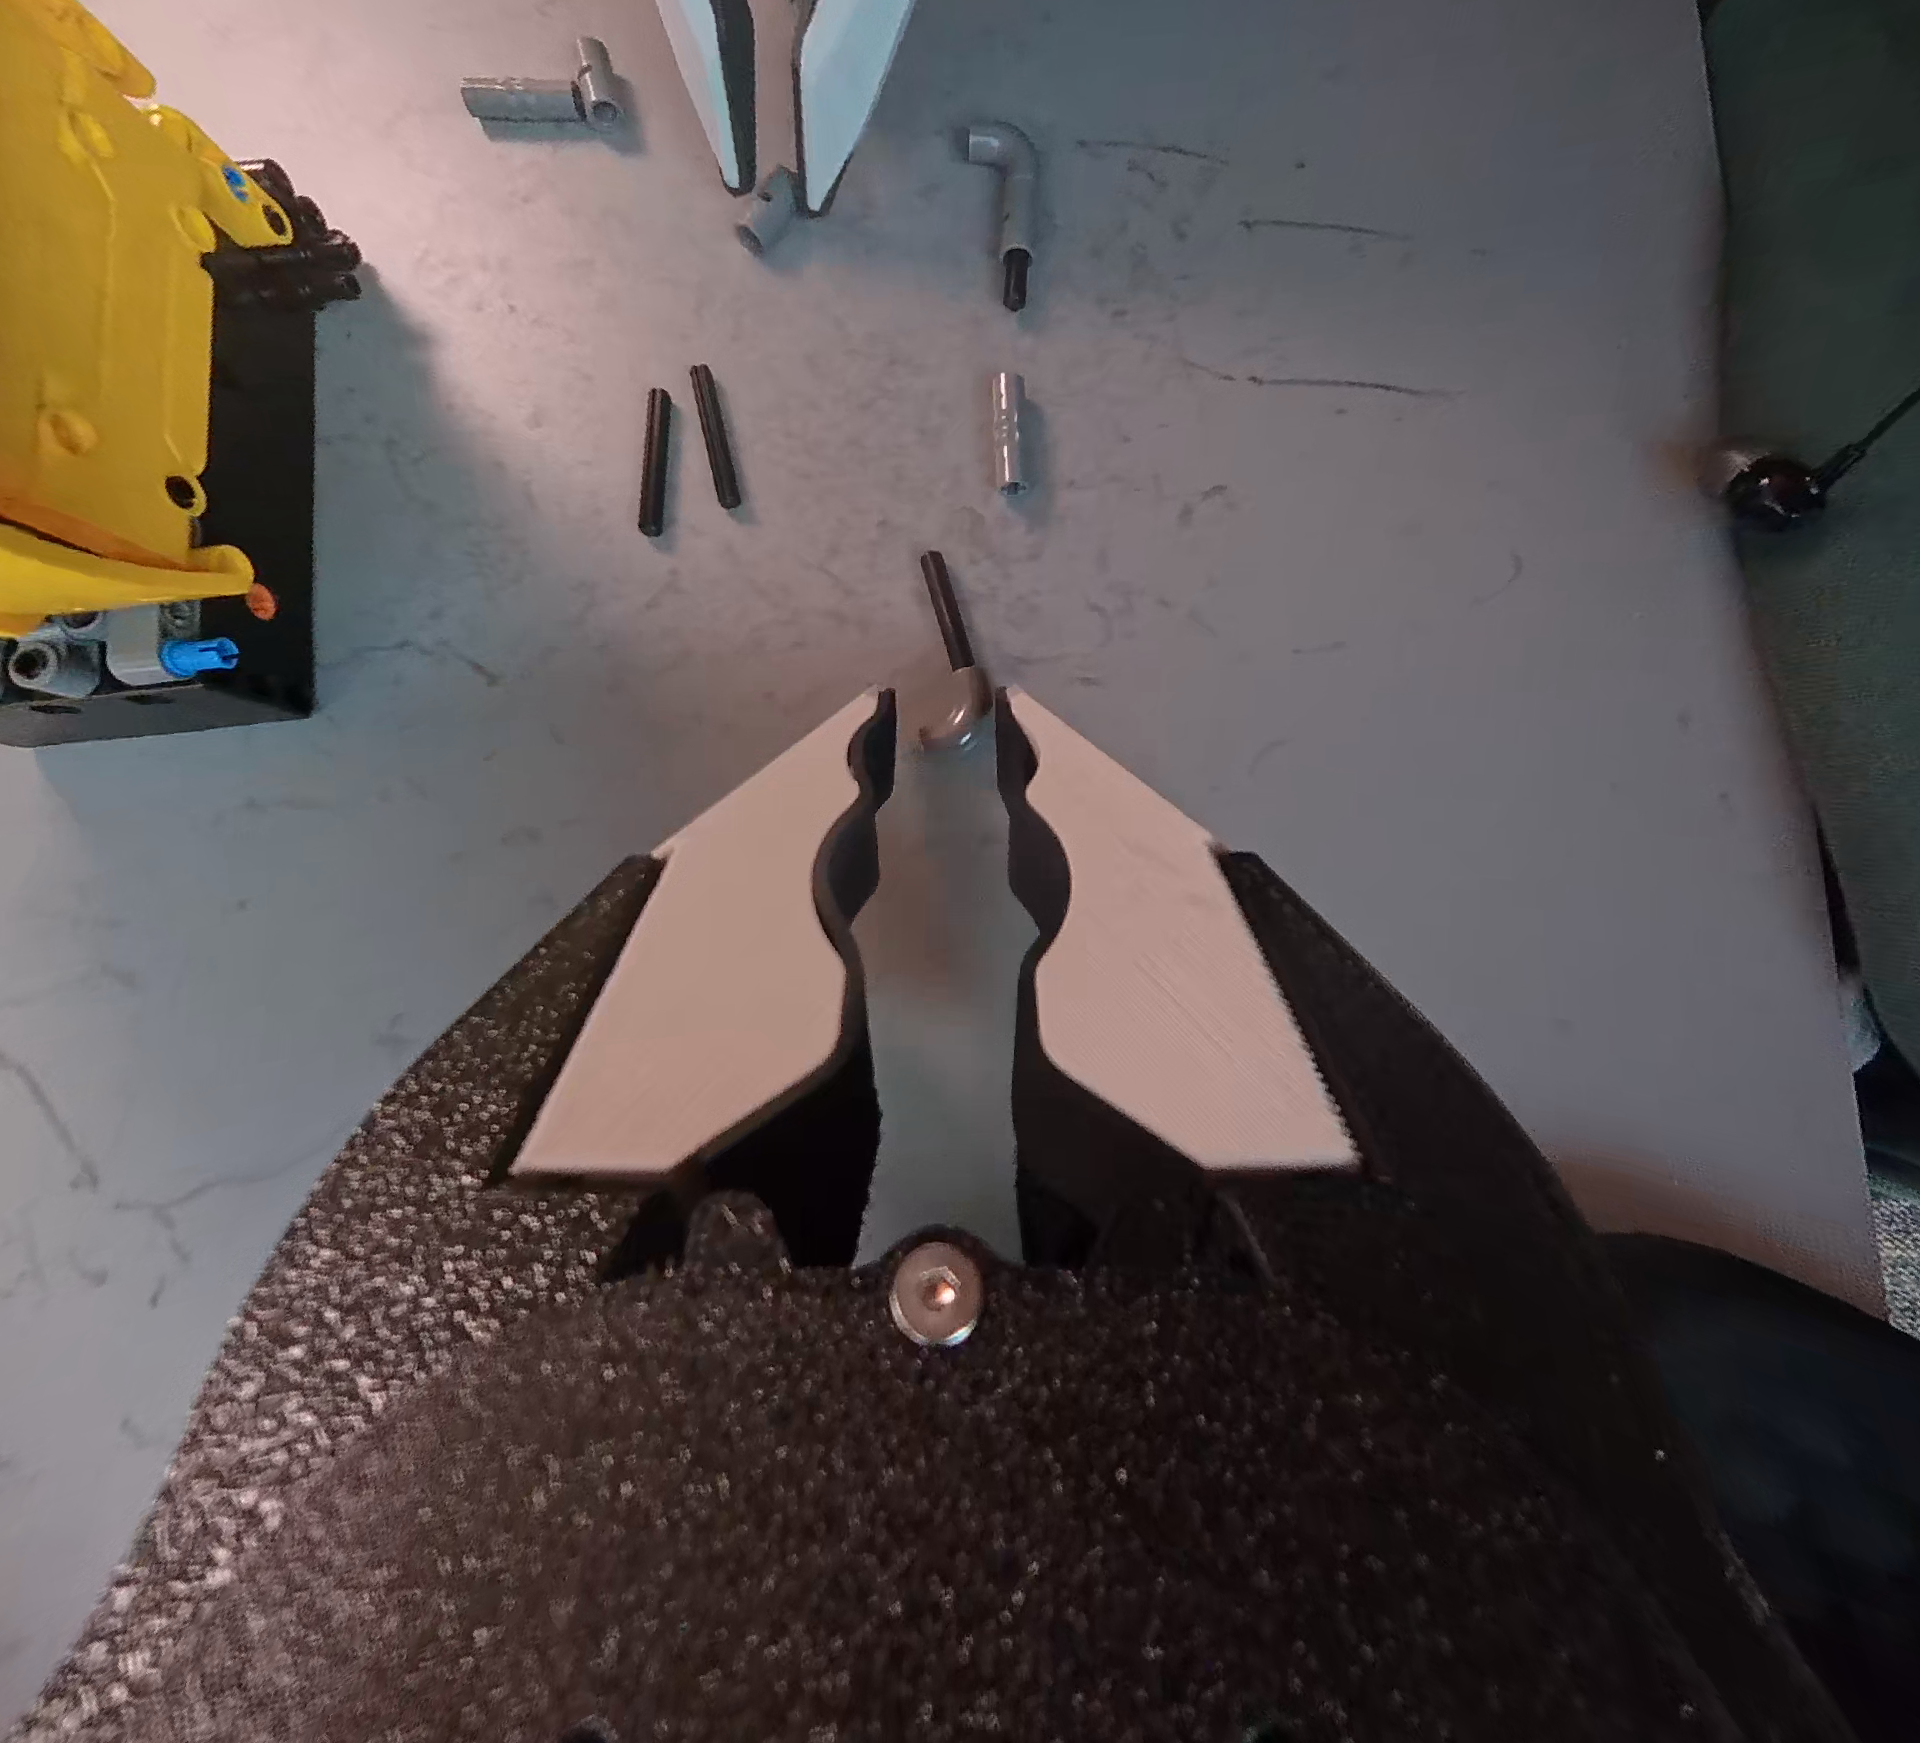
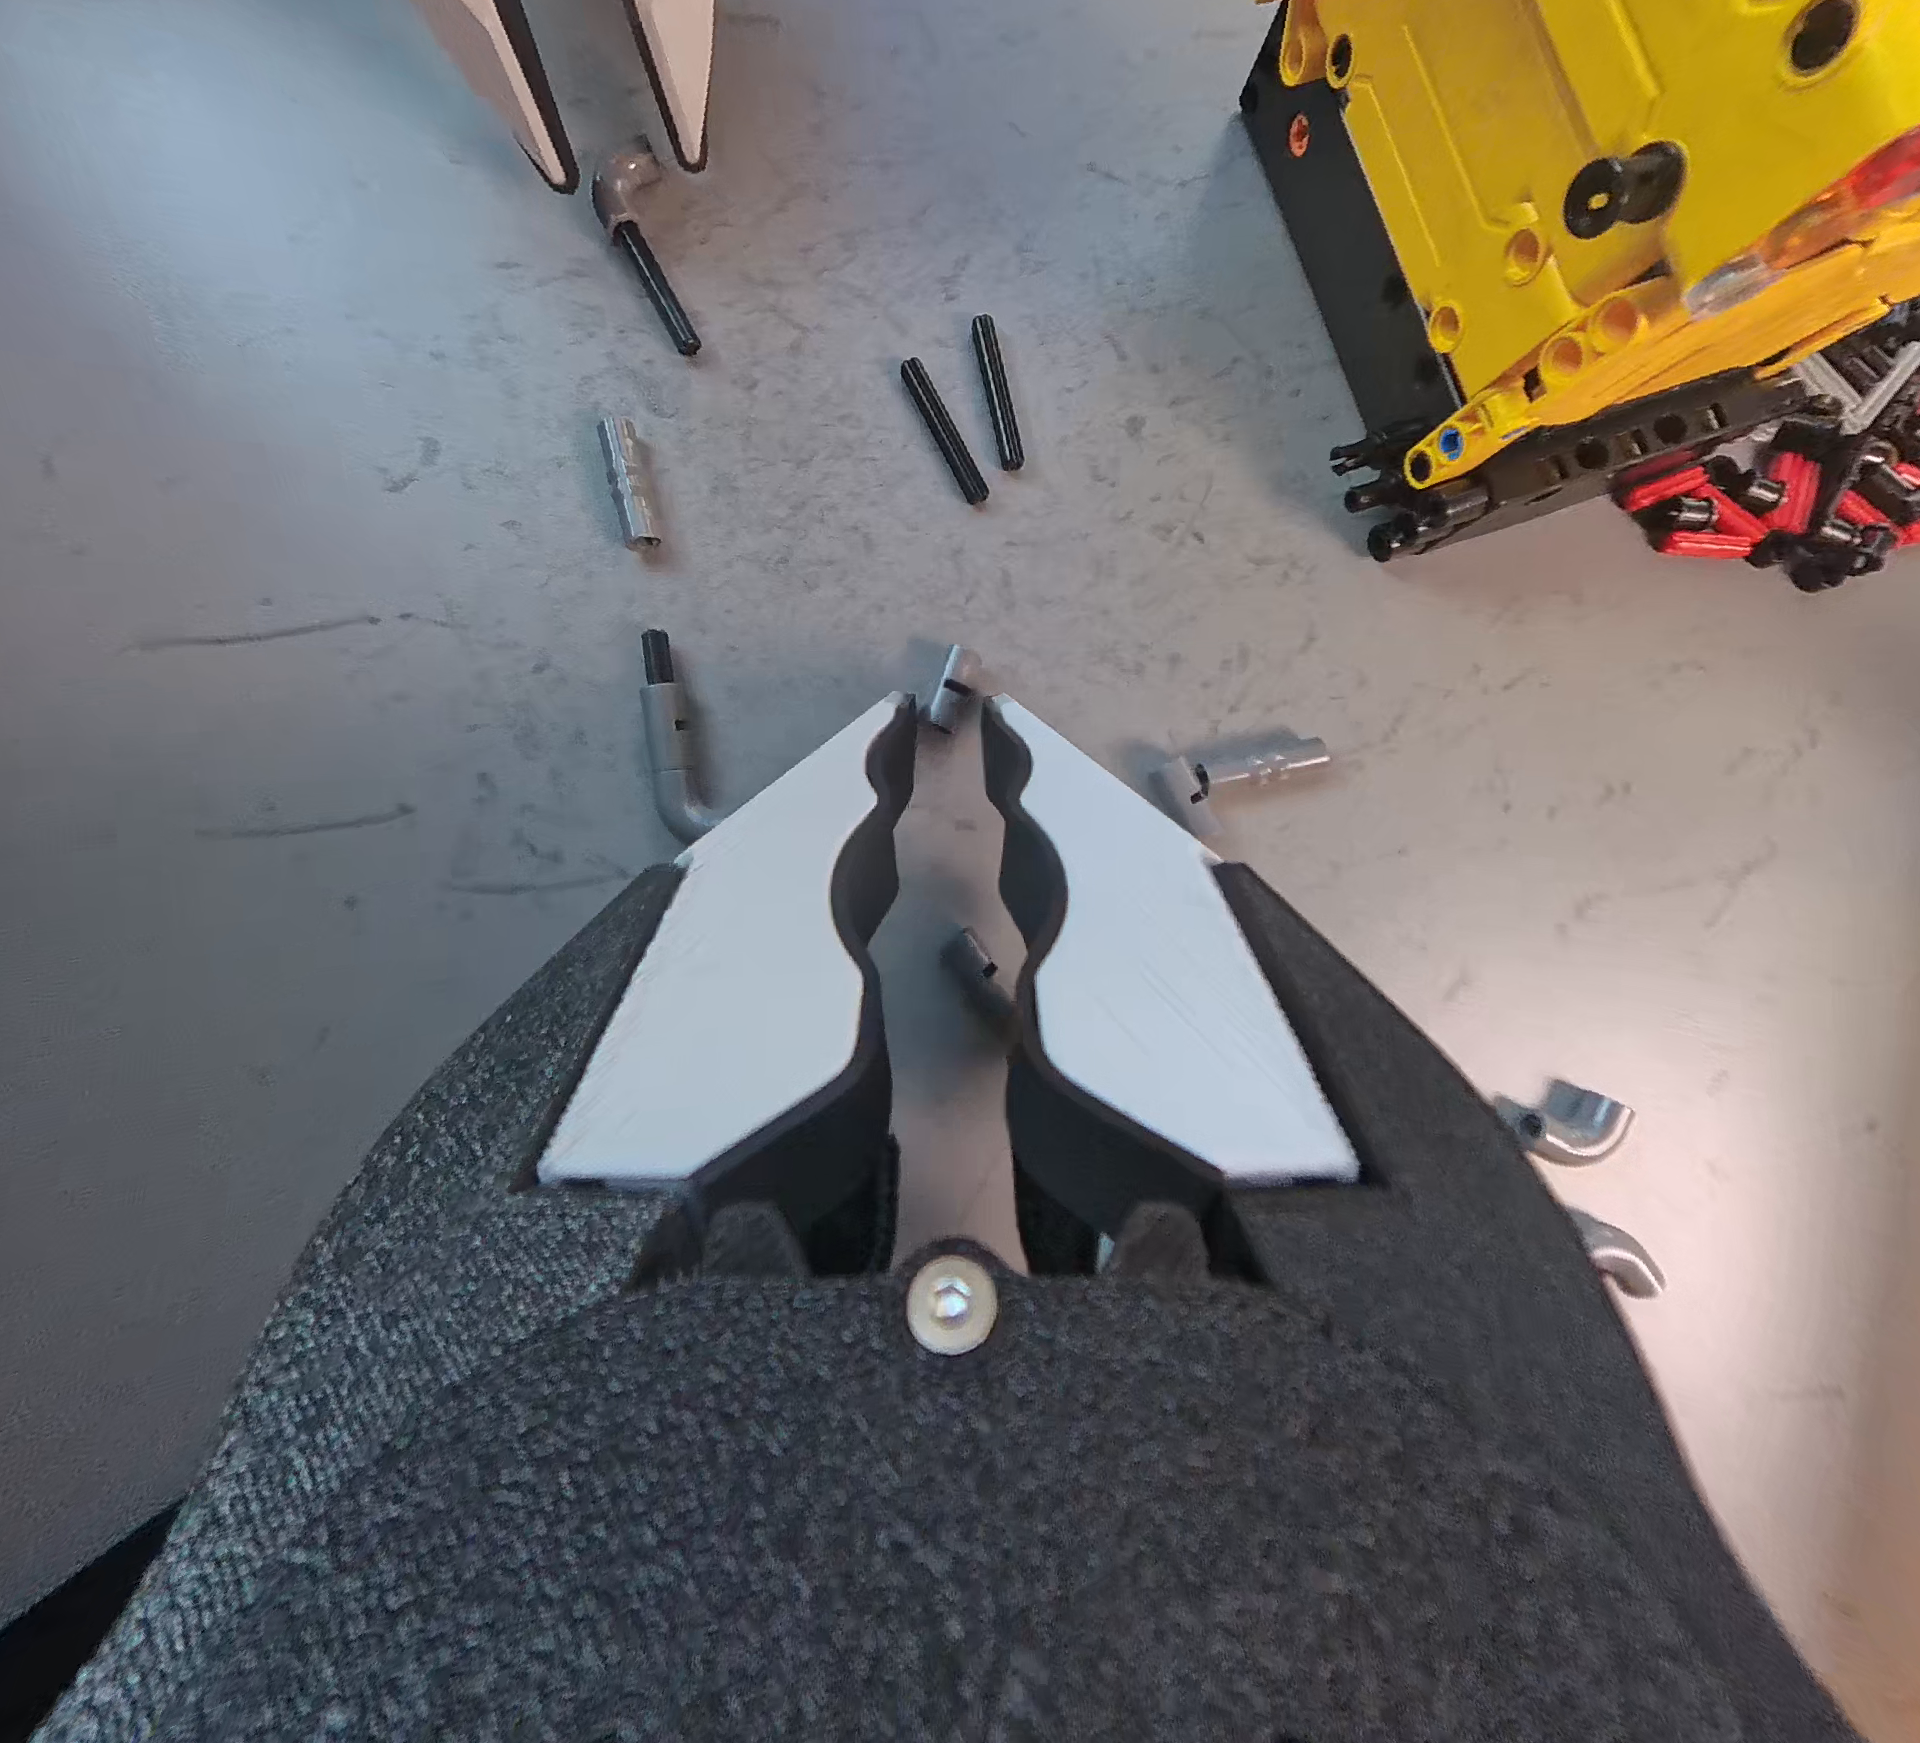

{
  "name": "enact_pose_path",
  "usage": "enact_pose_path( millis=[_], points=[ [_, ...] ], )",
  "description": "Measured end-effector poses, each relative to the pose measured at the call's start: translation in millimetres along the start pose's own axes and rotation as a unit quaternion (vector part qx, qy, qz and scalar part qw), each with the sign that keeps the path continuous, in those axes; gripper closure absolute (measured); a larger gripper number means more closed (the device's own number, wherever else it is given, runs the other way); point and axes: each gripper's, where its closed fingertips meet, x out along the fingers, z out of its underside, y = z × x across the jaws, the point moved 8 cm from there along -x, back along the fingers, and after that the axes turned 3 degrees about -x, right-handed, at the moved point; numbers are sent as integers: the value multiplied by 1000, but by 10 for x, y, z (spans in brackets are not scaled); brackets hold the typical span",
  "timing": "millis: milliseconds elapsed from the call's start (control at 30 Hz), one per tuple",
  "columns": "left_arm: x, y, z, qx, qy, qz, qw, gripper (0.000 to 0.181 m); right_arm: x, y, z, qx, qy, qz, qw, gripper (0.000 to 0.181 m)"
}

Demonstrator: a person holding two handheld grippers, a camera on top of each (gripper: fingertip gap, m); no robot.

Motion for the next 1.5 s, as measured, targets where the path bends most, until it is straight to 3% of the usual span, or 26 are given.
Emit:
enact_pose_path(
  millis=[167,300,433,567,1033,1500],
  points=[
    [48,-2,25,0,-16,-1,1000,168,0,6,-25,-6,3,-3,1000,174],
    [53,-4,19,0,-15,3,1000,168,-44,-156,-267,-47,48,-55,996,174],
    [66,16,1,13,-8,8,1000,168,110,-294,-472,-76,28,-96,992,174],
    [19,31,-33,25,14,7,1000,168,241,-301,-494,-77,8,-135,988,174],
    [36,66,-17,69,-2,-11,998,168,349,-237,-545,-70,-15,-196,978,174],
    [47,144,11,98,-14,4,995,169,493,-254,-715,-57,-94,-313,943,174]
  ],
)
